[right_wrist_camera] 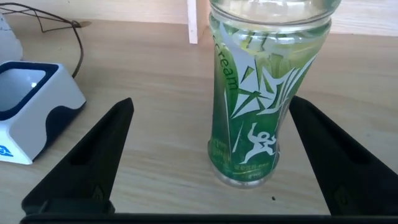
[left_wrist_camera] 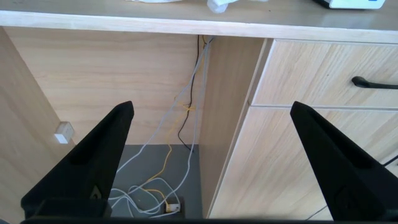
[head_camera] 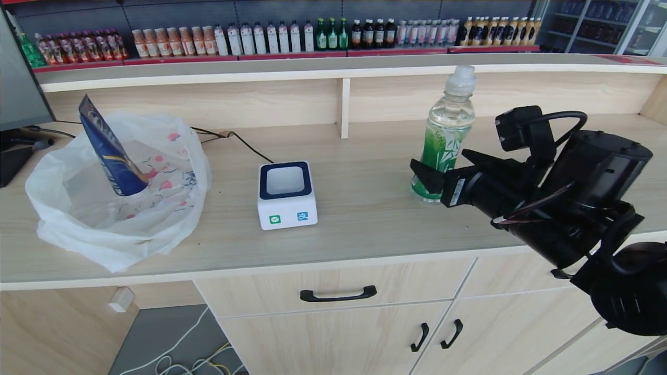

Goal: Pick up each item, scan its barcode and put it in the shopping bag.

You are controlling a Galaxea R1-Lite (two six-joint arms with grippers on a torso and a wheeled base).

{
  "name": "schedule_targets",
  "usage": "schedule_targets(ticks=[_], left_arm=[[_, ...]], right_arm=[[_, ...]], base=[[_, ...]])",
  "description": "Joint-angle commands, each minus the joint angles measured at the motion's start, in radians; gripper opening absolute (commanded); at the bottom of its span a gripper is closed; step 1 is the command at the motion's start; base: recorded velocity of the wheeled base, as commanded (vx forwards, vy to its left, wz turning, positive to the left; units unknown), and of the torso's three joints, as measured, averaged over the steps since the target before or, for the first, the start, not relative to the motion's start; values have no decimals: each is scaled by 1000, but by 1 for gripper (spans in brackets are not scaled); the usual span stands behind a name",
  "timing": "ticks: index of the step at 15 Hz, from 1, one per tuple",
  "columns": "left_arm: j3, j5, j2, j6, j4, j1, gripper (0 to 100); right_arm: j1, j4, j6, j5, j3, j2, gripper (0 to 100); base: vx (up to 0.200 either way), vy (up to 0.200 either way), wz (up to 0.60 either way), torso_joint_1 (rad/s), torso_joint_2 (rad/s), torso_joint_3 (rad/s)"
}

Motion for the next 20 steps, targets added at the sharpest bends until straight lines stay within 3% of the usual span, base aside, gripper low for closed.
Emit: schedule_targets(ticks=[1, 4, 10, 20], left_arm=[[0, 0, 0, -1, 0, 0, 100], [0, 0, 0, -1, 0, 0, 100], [0, 0, 0, -1, 0, 0, 100], [0, 0, 0, -1, 0, -2, 100]], right_arm=[[-27, 2, -1, 0, -23, 27, 100], [-61, 5, -4, 3, -37, 48, 100], [-62, 2, -22, 9, -155, 127, 100], [-62, 0, -36, 15, -241, 179, 100]], base=[[0, 0, 0, 0, 0, 0], [0, 0, 0, 0, 0, 0], [0, 0, 0, 0, 0, 0], [0, 0, 0, 0, 0, 0]])
